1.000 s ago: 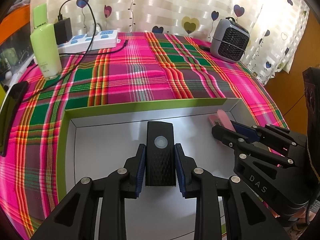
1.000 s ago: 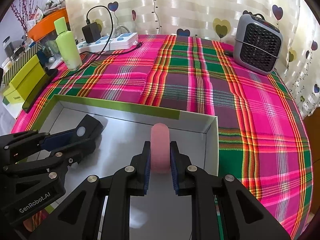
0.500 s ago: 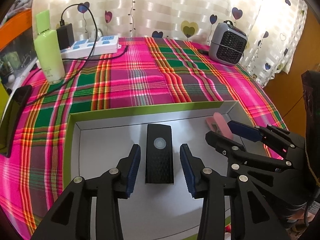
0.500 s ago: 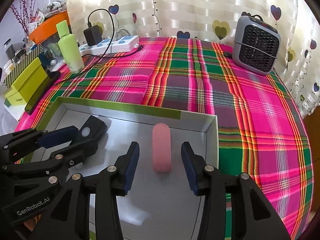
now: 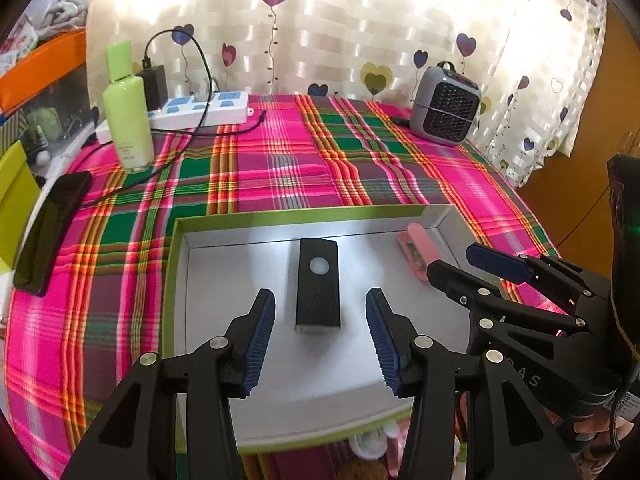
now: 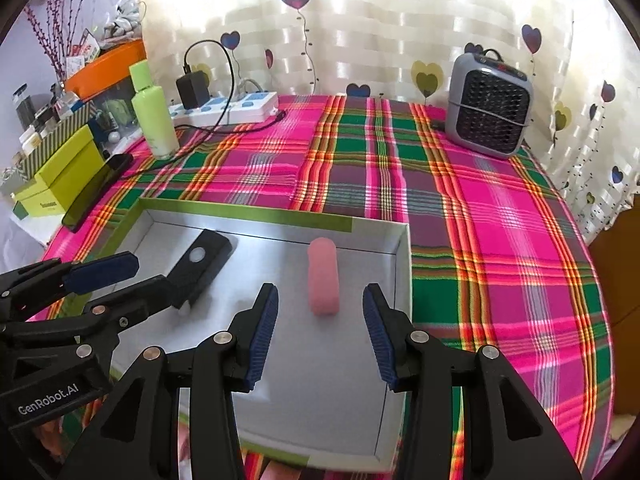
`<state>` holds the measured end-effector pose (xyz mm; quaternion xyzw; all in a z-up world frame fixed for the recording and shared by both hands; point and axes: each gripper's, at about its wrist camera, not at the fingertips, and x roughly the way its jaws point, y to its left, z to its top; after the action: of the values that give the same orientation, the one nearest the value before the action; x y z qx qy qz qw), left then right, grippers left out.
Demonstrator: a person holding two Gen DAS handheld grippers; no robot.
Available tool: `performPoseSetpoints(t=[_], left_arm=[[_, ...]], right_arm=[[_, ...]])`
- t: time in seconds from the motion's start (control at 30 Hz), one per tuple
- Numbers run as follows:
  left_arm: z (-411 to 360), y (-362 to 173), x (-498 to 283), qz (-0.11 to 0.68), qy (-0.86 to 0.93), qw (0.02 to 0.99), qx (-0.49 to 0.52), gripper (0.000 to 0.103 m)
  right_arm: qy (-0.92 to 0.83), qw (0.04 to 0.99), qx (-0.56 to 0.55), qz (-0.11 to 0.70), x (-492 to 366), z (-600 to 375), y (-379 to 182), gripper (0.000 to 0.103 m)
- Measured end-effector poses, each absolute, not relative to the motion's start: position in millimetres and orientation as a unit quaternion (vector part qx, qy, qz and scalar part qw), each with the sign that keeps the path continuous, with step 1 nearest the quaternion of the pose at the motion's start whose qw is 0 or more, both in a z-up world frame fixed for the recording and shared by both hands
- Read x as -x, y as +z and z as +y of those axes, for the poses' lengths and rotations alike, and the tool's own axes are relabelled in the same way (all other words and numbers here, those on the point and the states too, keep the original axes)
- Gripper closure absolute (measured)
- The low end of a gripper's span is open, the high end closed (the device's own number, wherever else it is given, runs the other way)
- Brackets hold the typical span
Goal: Organize objects
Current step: 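Open the left tool to drop the black device while the right tool releases the pink clip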
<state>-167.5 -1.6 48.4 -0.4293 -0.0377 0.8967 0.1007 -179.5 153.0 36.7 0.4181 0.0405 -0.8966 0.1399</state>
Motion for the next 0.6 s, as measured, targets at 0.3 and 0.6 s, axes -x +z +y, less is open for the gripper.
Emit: performPoseSetpoints(t=[0.3, 0.6], left_arm=[[-3, 58, 133, -0.034, 0.906, 0.087, 0.412, 0.056], [-5, 62, 94, -0.039, 0.914, 0.075, 0.396, 0.056]], right_arm=[[-0.905, 0.138, -0.401, 0.030, 150, 157, 50, 0.057], [-0.910, 0.139, -0.390, 0.020, 112, 164, 52, 0.057]])
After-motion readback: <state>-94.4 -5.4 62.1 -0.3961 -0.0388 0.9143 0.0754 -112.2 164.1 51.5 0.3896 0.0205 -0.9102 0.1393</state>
